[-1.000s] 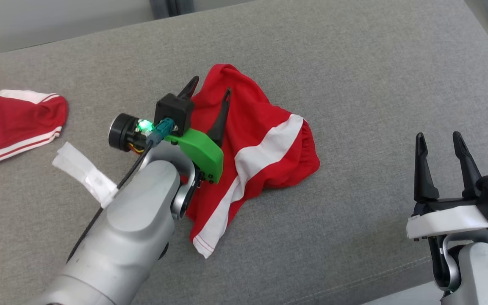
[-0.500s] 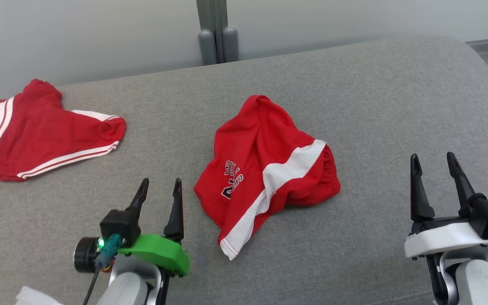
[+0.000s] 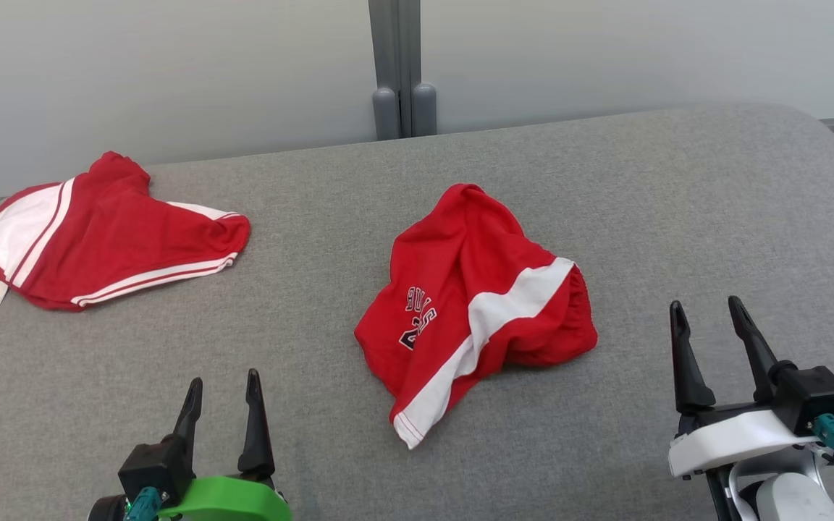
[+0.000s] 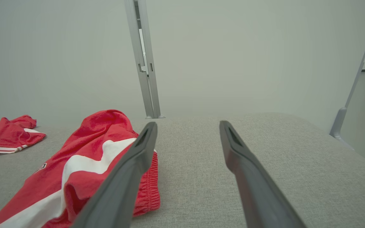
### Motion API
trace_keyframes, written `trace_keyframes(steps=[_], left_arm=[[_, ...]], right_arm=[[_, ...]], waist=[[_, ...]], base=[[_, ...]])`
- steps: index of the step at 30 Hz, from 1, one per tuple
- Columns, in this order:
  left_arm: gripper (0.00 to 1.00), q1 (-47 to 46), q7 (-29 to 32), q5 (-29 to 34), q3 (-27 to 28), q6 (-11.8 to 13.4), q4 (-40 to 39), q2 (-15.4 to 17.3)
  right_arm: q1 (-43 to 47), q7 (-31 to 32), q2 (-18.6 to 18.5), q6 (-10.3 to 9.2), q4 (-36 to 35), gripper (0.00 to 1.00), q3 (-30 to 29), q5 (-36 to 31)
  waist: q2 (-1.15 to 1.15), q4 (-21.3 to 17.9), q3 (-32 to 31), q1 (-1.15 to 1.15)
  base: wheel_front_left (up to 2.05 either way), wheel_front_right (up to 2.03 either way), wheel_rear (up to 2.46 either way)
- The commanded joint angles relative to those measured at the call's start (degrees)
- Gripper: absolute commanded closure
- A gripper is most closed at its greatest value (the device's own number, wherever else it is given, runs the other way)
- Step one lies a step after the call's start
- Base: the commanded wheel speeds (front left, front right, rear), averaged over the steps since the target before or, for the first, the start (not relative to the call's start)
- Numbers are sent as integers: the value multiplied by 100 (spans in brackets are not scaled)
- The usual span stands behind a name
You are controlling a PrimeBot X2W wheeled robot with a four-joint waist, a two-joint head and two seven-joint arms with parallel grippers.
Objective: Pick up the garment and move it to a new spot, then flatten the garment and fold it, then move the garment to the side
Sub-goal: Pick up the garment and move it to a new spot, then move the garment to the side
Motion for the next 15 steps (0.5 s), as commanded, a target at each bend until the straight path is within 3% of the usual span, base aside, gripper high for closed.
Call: trace_keyframes(steps=[1, 15], left_arm=[[0, 119, -3, 49, 74, -41, -38, -31], [0, 218, -3, 338, 395, -281, -12, -208]], right_arm=[[64, -19, -12, -6, 32, 0, 42, 34], [30, -20, -12, -6, 173, 0, 228, 68]], waist=[[0, 6, -1, 0], [0, 28, -2, 0]], base=[[0, 0, 0], [0, 0, 0]])
